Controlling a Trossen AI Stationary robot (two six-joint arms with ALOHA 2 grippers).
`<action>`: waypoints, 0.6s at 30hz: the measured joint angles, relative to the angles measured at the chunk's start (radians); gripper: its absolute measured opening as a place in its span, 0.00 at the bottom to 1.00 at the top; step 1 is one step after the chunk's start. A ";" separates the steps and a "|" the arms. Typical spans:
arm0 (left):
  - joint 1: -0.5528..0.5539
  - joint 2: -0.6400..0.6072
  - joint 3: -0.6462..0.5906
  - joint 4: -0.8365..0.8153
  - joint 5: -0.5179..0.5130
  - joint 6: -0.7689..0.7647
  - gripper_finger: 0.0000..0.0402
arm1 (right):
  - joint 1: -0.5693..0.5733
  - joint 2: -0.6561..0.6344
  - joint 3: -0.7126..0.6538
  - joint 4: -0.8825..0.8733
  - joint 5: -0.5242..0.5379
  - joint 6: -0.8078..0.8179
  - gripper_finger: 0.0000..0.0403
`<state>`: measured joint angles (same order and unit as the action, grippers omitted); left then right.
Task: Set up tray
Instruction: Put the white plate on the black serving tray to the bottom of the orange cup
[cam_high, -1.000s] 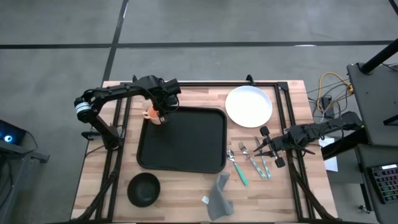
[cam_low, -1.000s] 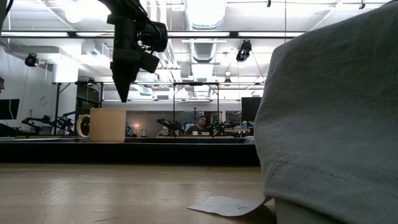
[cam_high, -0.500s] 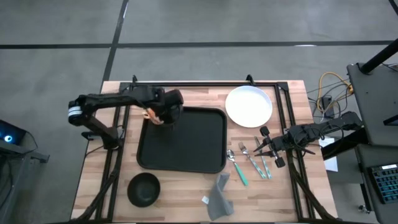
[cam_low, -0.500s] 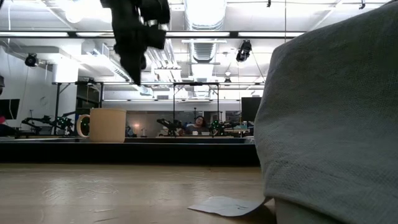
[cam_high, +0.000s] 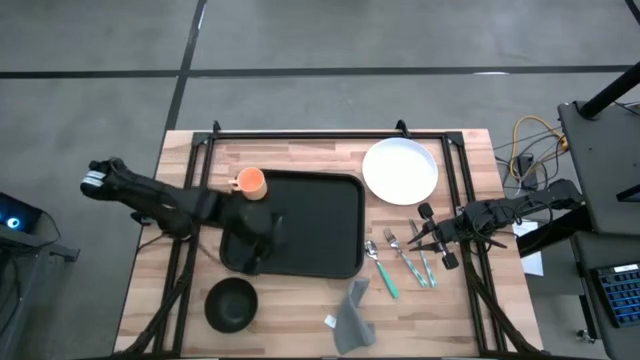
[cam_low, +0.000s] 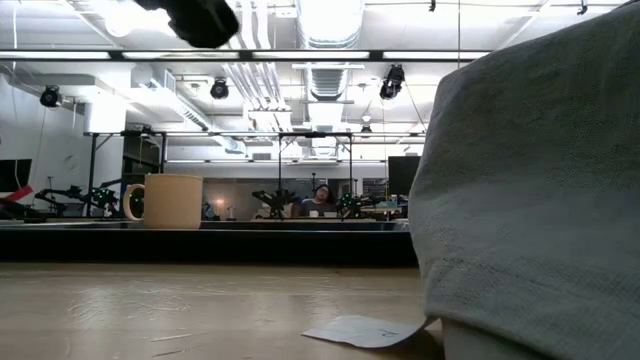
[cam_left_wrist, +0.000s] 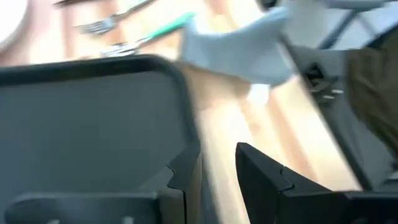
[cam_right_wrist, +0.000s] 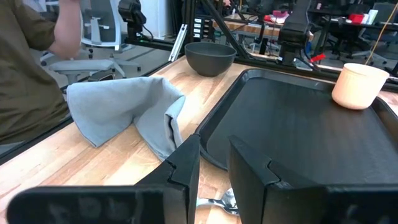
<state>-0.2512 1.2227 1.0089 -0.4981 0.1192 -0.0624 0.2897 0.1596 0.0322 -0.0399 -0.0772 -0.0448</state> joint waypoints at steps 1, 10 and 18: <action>-0.027 -0.017 -0.036 0.048 0.000 -0.003 0.20 | 0.000 0.000 0.000 0.000 0.000 0.000 0.17; -0.205 -0.161 -0.339 0.416 0.014 -0.098 0.20 | 0.000 0.001 0.000 0.000 0.000 0.000 0.17; -0.316 -0.269 -0.511 0.626 0.014 -0.077 0.20 | 0.000 0.000 0.000 0.000 0.000 0.000 0.17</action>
<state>-0.5673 0.9532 0.4982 0.1279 0.1333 -0.1398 0.2897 0.1600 0.0320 -0.0399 -0.0774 -0.0448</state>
